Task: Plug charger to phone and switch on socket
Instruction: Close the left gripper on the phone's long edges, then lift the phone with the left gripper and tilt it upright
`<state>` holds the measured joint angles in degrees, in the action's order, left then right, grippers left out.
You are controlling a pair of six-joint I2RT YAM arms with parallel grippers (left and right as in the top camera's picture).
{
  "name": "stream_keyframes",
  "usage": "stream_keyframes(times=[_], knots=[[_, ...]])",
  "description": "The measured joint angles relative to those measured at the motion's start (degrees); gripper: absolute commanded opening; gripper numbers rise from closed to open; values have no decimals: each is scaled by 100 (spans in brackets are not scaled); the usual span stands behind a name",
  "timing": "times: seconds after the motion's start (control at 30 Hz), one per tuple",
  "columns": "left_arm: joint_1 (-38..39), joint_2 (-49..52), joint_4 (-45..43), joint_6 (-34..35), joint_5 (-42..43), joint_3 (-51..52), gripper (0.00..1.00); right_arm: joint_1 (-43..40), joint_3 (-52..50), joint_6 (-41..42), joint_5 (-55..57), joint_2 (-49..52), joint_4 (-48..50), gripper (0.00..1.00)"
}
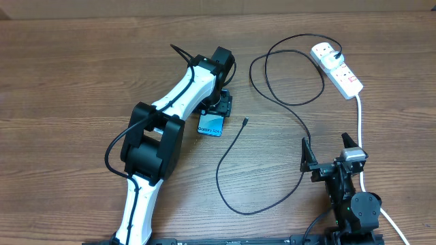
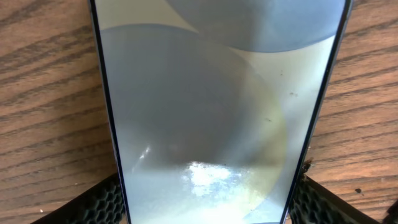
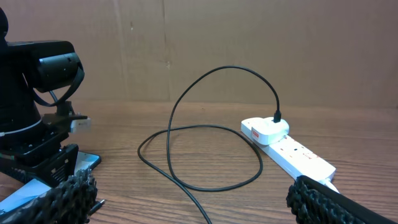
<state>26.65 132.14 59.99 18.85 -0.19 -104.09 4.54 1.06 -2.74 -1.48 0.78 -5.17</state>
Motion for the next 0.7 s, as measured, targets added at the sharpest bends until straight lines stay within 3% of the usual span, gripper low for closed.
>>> stream_keyframes(times=[0.7], knots=[[0,0,4,0,2,0,74,0,0,0,0,0,2,100]])
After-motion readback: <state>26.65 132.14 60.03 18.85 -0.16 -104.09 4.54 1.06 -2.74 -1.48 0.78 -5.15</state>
